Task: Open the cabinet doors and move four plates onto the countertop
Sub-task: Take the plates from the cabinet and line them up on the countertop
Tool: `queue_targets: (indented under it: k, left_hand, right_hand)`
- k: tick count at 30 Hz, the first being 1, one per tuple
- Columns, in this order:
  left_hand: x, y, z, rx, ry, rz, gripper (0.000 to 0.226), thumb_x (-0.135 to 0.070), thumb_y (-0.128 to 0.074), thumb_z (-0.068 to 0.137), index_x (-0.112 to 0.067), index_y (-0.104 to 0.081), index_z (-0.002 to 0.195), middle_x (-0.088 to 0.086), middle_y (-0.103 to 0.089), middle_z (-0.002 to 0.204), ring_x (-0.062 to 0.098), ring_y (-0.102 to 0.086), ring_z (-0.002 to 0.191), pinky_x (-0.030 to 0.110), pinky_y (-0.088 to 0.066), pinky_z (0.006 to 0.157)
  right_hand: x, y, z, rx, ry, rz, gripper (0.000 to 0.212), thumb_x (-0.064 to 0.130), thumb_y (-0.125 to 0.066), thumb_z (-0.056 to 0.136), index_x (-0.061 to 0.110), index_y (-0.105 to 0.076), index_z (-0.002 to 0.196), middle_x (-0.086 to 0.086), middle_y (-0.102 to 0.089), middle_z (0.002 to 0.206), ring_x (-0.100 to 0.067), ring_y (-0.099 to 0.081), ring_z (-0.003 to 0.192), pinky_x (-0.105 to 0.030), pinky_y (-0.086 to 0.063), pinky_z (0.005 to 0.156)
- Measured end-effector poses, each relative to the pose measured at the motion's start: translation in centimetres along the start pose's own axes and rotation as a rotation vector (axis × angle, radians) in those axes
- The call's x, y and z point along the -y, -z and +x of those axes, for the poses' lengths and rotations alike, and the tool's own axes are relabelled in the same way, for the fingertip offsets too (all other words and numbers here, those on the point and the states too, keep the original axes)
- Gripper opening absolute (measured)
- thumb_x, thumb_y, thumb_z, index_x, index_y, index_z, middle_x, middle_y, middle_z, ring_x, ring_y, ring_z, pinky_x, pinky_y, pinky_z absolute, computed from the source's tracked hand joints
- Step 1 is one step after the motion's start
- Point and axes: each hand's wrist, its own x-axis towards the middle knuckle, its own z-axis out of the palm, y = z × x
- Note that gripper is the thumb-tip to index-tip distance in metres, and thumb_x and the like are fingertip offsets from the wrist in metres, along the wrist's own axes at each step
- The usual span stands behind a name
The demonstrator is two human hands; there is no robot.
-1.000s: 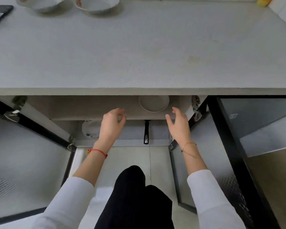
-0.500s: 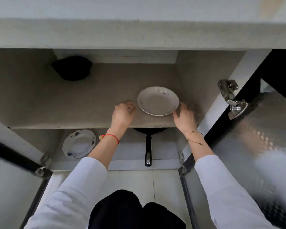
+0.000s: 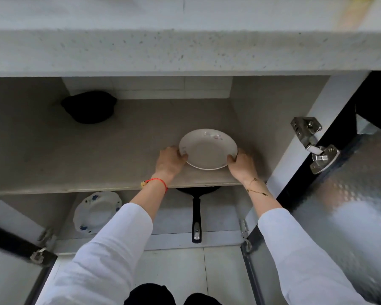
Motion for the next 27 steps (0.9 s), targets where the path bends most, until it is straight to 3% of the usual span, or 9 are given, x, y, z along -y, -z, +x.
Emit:
queue_targets:
  k: [7, 9, 11, 14, 19, 24, 27]
  left_hand:
    - [0.7, 0.5, -1.9, -0.018, 0.029, -0.015, 0.026, -0.026, -0.064, 0.083, -0.011, -0.060, 0.062, 0.004, -0.068, 0.067, 0.028, -0.068, 0.084, 0.018, -0.030, 0.053]
    - [1.2, 0.9, -3.4, -0.037, 0.024, -0.050, 0.017, -0.023, -0.065, 0.080, -0.009, -0.069, 0.072, 0.005, -0.075, 0.075, 0.022, -0.070, 0.083, 0.019, -0.034, 0.055]
    - [1.7, 1.6, -5.2, -0.062, 0.013, -0.116, 0.010, -0.020, -0.066, 0.078, -0.014, -0.073, 0.080, 0.002, -0.077, 0.081, 0.013, -0.069, 0.077, 0.005, -0.035, 0.051]
    - [2.2, 3.2, -8.0, -0.120, -0.022, -0.171, 0.014, -0.018, -0.067, 0.077, -0.019, -0.076, 0.088, -0.003, -0.077, 0.085, 0.003, -0.063, 0.073, -0.006, -0.035, 0.059]
    - [2.1, 6.2, -12.8, -0.204, -0.056, -0.200, 0.016, -0.019, -0.067, 0.079, -0.022, -0.076, 0.091, -0.010, -0.076, 0.084, 0.000, -0.068, 0.080, 0.011, -0.049, 0.078]
    - [2.8, 8.1, -17.7, -0.295, -0.082, -0.261, 0.022, -0.014, -0.071, 0.080, -0.021, -0.076, 0.101, -0.020, -0.071, 0.083, -0.022, -0.060, 0.076, -0.006, -0.040, 0.070]
    - [3.3, 8.7, -19.9, -0.325, -0.069, -0.266, 0.025, -0.011, -0.071, 0.078, -0.021, -0.076, 0.101, -0.025, -0.070, 0.081, -0.019, -0.062, 0.078, -0.006, -0.040, 0.071]
  right_hand:
    - [-0.2, -0.2, -2.4, -0.026, 0.019, 0.119, 0.031, 0.017, -0.049, 0.094, 0.004, -0.055, 0.122, -0.014, -0.066, 0.113, -0.032, -0.062, 0.104, -0.028, -0.045, 0.078]
    - [-0.2, -0.4, -3.8, -0.033, 0.059, 0.157, 0.029, 0.015, -0.049, 0.092, 0.006, -0.055, 0.120, -0.011, -0.067, 0.106, -0.028, -0.063, 0.097, -0.026, -0.043, 0.074]
    - [-0.1, -0.5, -5.4, -0.037, 0.090, 0.216, 0.028, 0.013, -0.049, 0.091, 0.009, -0.056, 0.118, -0.005, -0.066, 0.096, -0.022, -0.063, 0.088, -0.022, -0.044, 0.069]
    - [0.4, -0.3, -7.8, -0.081, 0.150, 0.257, 0.026, 0.011, -0.050, 0.091, 0.011, -0.057, 0.116, 0.004, -0.061, 0.084, -0.003, -0.057, 0.074, -0.005, -0.037, 0.057]
    - [1.8, 0.5, -11.7, -0.099, 0.244, 0.308, 0.031, 0.014, -0.050, 0.091, 0.014, -0.054, 0.122, -0.003, -0.061, 0.101, -0.017, -0.058, 0.086, -0.022, -0.042, 0.071]
    - [2.7, 1.0, -16.0, -0.111, 0.335, 0.340, 0.027, 0.016, -0.050, 0.092, 0.022, -0.052, 0.118, 0.001, -0.062, 0.096, -0.020, -0.058, 0.088, -0.030, -0.049, 0.075]
    - [2.8, 0.8, -18.0, -0.095, 0.350, 0.364, 0.027, 0.019, -0.050, 0.092, 0.027, -0.051, 0.117, 0.007, -0.061, 0.094, -0.018, -0.057, 0.089, -0.030, -0.050, 0.077]
